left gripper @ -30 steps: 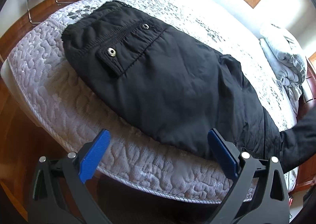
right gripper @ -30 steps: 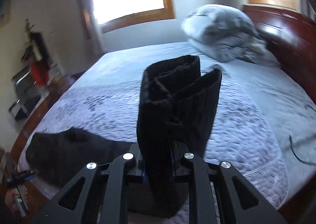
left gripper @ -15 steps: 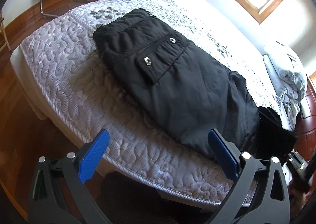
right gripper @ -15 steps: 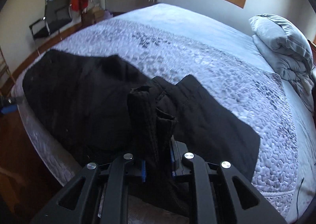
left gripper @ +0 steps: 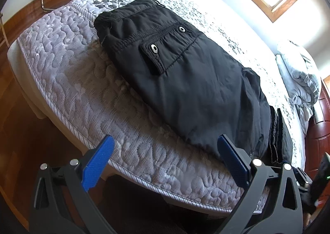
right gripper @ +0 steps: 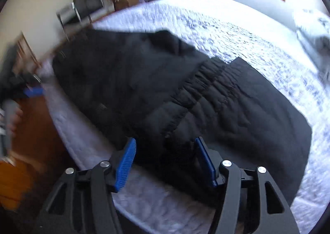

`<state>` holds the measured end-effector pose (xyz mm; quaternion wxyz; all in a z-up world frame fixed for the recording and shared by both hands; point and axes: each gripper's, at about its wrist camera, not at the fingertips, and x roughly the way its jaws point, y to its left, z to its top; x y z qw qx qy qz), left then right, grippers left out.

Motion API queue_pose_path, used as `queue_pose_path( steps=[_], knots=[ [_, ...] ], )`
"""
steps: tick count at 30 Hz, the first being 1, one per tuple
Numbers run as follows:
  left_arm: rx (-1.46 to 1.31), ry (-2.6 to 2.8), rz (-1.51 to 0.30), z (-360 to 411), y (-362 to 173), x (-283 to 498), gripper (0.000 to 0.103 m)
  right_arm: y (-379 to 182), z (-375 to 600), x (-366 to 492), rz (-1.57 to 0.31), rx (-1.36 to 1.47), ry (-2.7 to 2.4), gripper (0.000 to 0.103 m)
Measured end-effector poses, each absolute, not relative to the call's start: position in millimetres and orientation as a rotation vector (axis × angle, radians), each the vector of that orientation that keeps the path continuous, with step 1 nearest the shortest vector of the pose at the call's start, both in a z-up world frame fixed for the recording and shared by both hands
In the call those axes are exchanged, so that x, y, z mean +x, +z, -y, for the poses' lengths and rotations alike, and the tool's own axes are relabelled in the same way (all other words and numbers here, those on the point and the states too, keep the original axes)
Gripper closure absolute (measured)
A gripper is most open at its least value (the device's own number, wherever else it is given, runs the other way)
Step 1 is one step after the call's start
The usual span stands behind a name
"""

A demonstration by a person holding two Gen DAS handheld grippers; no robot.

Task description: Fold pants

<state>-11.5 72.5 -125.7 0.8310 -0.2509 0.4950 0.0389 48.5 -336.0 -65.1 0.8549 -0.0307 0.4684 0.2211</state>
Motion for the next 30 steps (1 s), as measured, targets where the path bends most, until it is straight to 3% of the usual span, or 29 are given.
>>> queue_pose_path(
  steps=[3, 12, 13, 16, 17, 20, 30],
  knots=[
    [-0.547, 0.085, -1.054, -73, -129, -10, 0.003, -55, 352, 45, -0.975, -0.011, 0.403, 0.043],
    [-0.543, 0.063, -1.068, -64, -135, -6, 0.003, -86, 335, 59, -1.016, -0.228, 0.299, 0.044],
    [-0.545, 0.065, -1.069, -65, -135, -6, 0.003, -88, 336, 62, -1.018, -0.226, 0.302, 0.047],
    [-0.555, 0.072, -1.073, -66, -138, -6, 0.003, -90, 340, 65, -1.033, -0.199, 0.33, 0.078],
    [-0.559, 0.075, -1.075, -67, -139, -6, 0.003, -88, 341, 64, -1.029, -0.193, 0.33, 0.084],
    [-0.569, 0.079, -1.08, -70, -142, -6, 0.003, -81, 342, 62, -1.015, -0.187, 0.35, 0.089],
    [-0.572, 0.067, -1.085, -67, -143, -4, 0.003, -52, 325, 54, -0.967, -0.151, 0.463, 0.089]
  ],
)
